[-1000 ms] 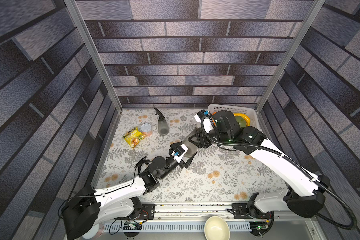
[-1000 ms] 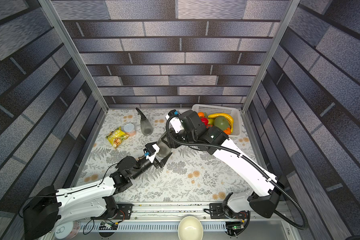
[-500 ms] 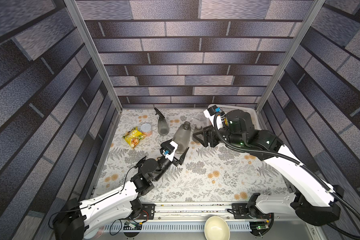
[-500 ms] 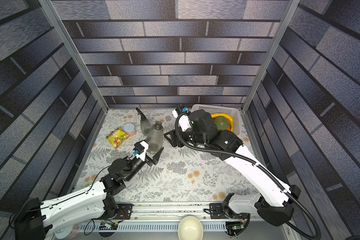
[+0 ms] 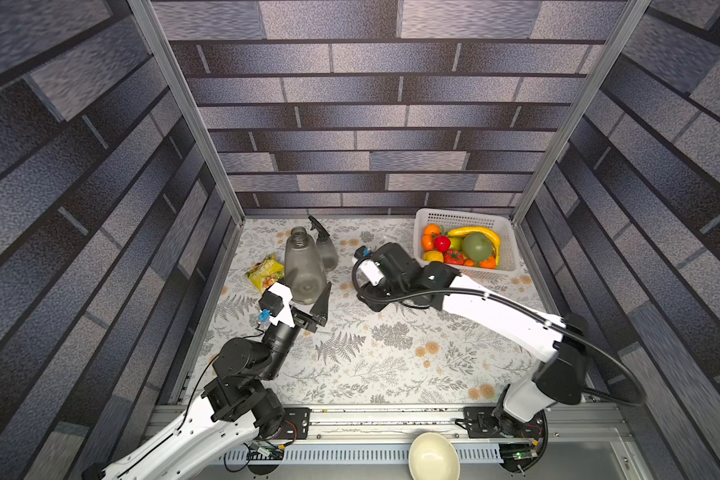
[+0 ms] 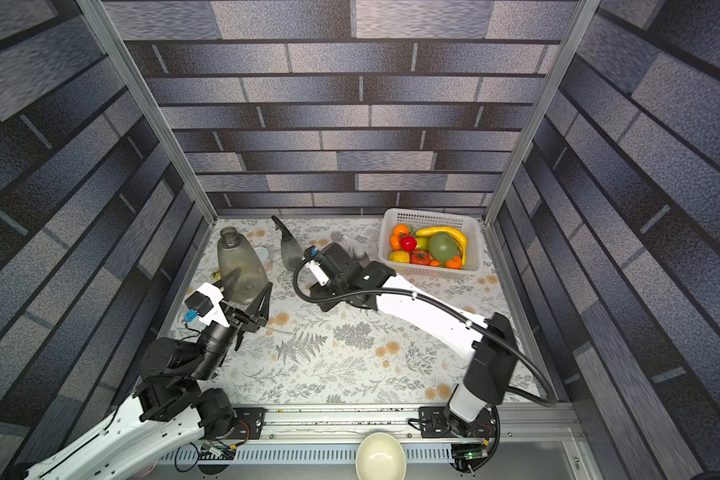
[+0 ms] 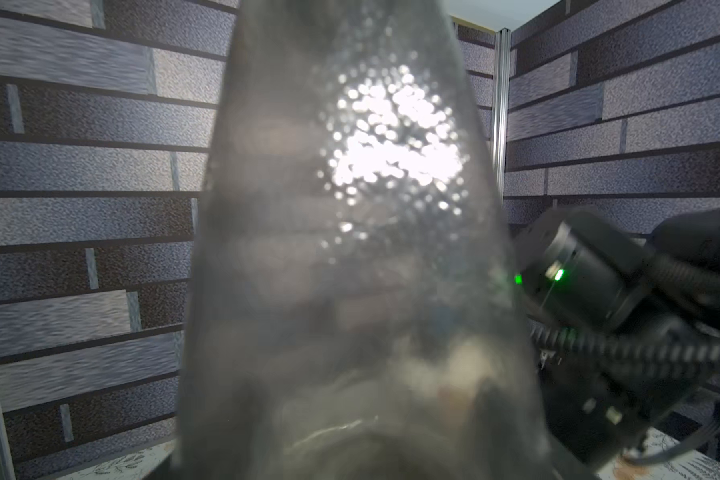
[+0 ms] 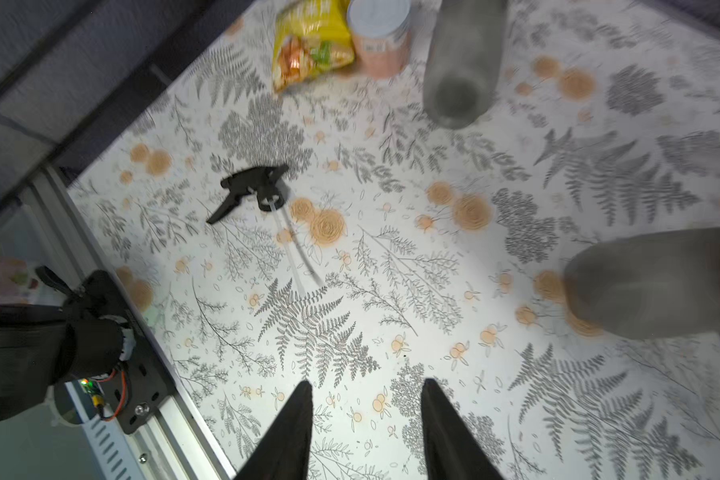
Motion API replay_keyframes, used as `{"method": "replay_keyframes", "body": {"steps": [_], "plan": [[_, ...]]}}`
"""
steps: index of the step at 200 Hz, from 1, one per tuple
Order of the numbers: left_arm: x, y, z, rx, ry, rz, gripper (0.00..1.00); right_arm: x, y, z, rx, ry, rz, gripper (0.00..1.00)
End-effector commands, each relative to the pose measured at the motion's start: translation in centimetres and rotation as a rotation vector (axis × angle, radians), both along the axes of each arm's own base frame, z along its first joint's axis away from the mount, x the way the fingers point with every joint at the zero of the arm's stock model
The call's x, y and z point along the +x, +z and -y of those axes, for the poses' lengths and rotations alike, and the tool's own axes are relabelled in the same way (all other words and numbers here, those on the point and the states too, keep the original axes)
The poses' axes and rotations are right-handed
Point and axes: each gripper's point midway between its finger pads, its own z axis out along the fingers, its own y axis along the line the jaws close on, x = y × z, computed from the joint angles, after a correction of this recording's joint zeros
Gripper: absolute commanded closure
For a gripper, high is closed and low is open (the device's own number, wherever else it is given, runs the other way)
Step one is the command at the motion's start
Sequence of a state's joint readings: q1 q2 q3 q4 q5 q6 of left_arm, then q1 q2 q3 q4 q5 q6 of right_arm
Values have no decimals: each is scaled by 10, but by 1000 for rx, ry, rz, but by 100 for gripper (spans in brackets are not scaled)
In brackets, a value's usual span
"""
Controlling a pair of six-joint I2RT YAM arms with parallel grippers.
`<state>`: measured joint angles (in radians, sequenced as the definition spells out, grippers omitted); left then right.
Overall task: Attach spray nozzles to spray bottles
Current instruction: Move the spray nozzle to the center of the board.
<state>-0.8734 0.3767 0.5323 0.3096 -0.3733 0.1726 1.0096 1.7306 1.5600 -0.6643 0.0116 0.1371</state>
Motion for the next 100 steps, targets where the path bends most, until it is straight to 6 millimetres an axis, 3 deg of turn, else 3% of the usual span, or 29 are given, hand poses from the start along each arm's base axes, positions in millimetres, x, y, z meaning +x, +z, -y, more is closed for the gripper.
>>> {"method": "replay_keyframes", "body": {"steps": [1,52,100], "plan": [[-2,0,-7,38,31,-13,18,-8,-8,-27,-30,95,10,56],[-6,0,-10,23,19,-5,18,-23,-92,-81,-168,278,-116,46],[-6,-1,-6,24,4,-4,18,-23,-134,-104,-216,331,-156,42]]}}
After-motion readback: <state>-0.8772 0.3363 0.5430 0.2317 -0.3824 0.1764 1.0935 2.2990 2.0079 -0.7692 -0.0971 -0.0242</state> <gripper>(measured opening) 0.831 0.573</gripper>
